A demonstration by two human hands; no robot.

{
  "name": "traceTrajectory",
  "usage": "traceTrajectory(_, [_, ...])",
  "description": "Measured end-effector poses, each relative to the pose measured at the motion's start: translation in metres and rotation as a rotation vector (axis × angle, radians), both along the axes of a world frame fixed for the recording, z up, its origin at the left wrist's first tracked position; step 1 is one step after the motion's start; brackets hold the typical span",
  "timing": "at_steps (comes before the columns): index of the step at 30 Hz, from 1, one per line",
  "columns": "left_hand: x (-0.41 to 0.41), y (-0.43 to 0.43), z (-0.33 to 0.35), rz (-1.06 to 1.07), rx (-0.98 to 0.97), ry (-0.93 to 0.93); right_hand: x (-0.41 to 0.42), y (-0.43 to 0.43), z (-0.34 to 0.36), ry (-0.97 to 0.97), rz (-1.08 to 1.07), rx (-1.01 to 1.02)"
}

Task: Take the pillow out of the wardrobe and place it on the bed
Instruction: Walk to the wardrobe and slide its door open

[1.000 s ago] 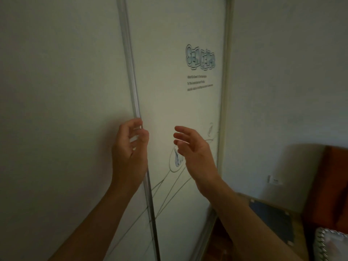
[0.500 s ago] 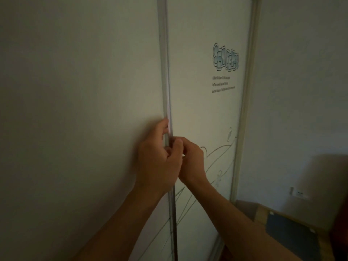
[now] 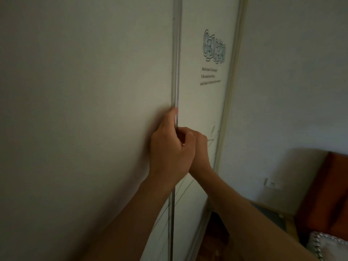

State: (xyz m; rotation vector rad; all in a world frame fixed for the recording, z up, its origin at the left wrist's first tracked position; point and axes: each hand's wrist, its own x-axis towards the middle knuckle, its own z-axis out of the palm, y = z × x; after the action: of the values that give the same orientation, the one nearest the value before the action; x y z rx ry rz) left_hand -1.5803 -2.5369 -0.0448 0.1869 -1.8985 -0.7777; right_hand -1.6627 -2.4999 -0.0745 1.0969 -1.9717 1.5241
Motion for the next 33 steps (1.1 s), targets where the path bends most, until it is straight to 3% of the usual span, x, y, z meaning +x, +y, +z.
traceTrajectory(33, [-0.25,0.003,-0.004,-0.097,0.134,0.005,-0.263,0.009,0.001,0.108,0.07,0.015])
